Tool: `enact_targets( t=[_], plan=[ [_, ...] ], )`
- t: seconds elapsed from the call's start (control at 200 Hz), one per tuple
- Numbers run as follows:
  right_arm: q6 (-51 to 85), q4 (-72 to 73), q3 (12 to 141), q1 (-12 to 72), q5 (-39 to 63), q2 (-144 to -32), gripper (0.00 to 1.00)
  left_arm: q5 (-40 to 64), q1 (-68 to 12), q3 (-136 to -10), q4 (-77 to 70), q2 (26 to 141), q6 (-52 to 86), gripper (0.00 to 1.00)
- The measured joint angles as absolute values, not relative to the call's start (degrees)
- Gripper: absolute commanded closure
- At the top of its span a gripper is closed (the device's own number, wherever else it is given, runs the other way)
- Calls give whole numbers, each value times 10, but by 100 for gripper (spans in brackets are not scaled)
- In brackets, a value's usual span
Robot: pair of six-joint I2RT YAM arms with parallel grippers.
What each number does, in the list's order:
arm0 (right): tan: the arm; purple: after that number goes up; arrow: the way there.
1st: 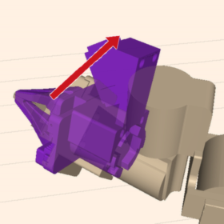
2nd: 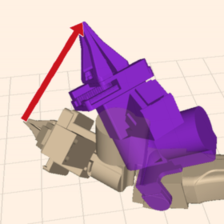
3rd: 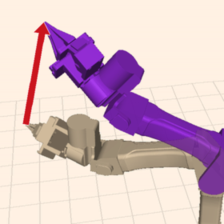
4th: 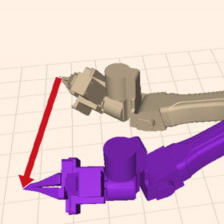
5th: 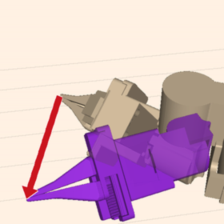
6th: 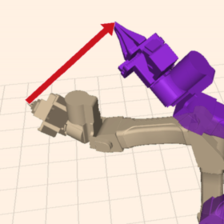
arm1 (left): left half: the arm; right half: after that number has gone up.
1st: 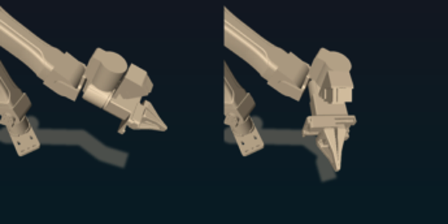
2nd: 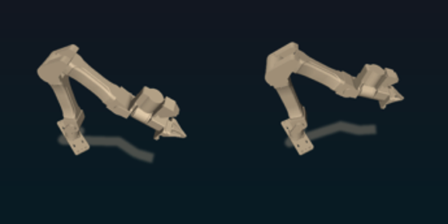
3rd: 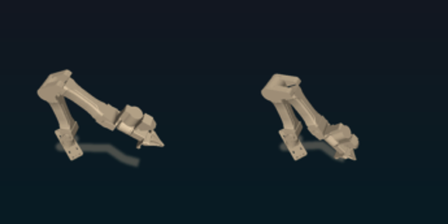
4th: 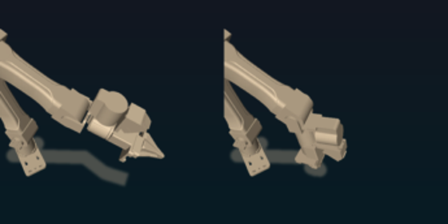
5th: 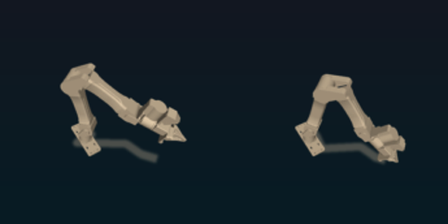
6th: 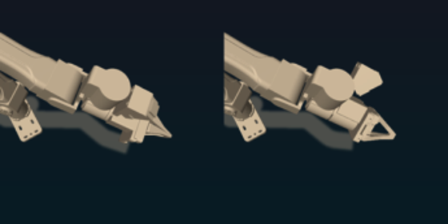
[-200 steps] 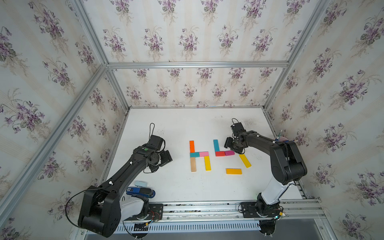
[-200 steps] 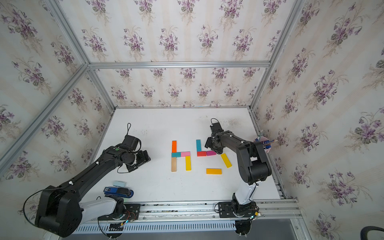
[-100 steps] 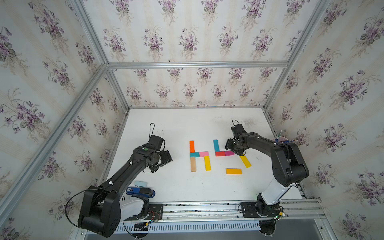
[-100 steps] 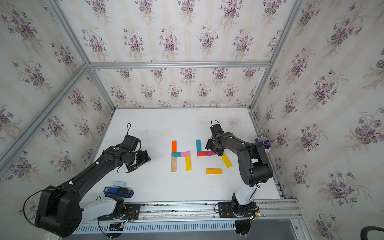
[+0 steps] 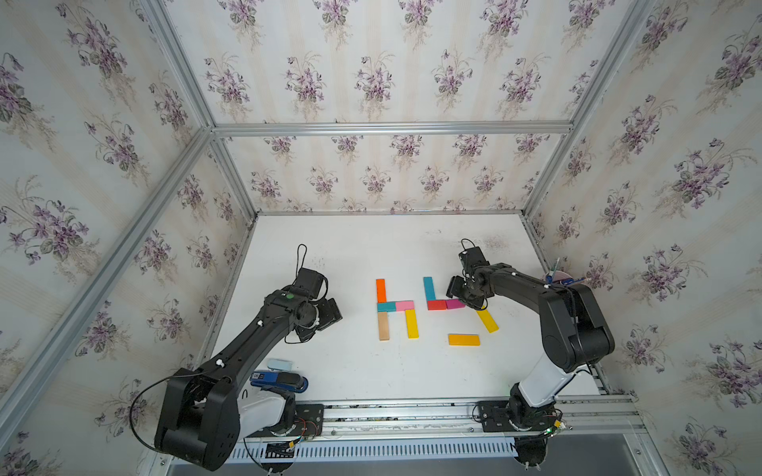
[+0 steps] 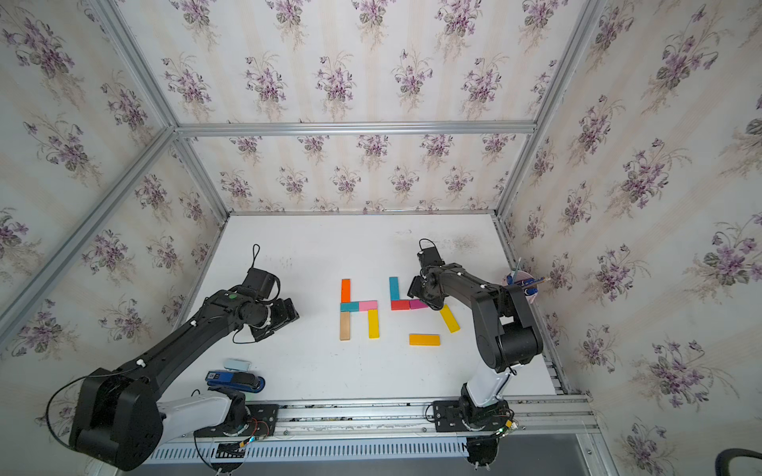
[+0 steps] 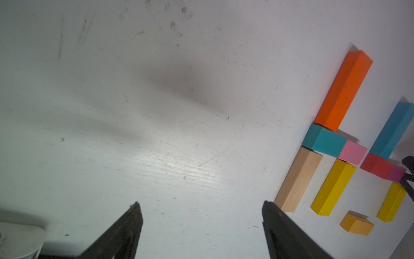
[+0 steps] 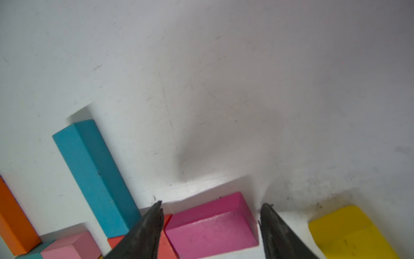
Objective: Assemble the letter h with building blocks
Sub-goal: Assemble the building block at the center of the board.
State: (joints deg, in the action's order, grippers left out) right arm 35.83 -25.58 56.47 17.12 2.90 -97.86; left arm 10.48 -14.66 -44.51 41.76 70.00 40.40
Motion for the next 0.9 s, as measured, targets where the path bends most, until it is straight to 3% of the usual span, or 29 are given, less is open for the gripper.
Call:
enact_targets(
  t=[0.904],
  plan=[
    [360,-256,558,177,37,-969,30,107,-147,-444,416,701,404,14]
  ],
)
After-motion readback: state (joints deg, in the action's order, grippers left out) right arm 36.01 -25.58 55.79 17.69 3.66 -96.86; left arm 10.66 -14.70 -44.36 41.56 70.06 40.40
